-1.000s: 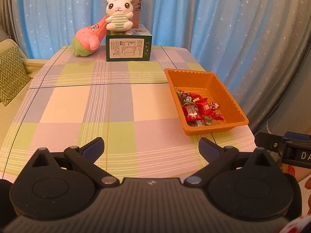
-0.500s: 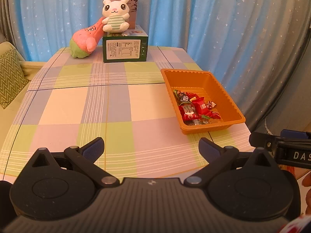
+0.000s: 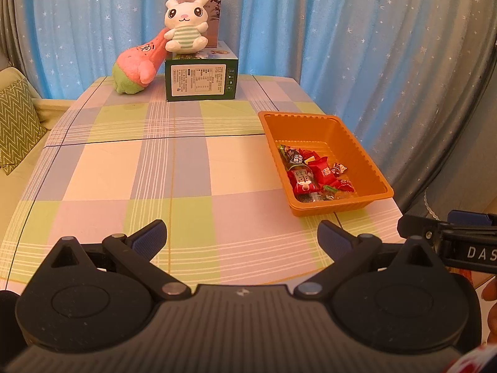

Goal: Organize snacks

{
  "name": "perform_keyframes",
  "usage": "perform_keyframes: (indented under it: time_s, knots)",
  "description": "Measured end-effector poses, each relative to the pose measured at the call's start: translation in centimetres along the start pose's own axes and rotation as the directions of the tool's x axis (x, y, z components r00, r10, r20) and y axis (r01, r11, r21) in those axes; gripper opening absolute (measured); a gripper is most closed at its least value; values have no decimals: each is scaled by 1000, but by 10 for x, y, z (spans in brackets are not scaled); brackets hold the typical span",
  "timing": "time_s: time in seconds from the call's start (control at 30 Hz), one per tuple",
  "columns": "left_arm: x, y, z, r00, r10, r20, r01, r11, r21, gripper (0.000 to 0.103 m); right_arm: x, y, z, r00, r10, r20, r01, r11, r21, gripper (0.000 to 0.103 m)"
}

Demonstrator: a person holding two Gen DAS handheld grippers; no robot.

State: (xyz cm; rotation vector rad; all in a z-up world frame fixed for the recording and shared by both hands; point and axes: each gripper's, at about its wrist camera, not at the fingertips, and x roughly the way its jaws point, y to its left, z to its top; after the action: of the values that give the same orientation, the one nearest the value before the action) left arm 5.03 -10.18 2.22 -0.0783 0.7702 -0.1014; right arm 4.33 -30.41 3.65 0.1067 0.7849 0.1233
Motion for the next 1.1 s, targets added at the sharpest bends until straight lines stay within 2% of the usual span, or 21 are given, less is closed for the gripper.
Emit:
perform_keyframes:
  time_s: [1.1]
  knots:
    - [1, 0, -4, 1000, -1, -5, 1, 1000, 1, 103, 4, -1, -6, 1000, -2, -4, 2, 1000, 6, 93]
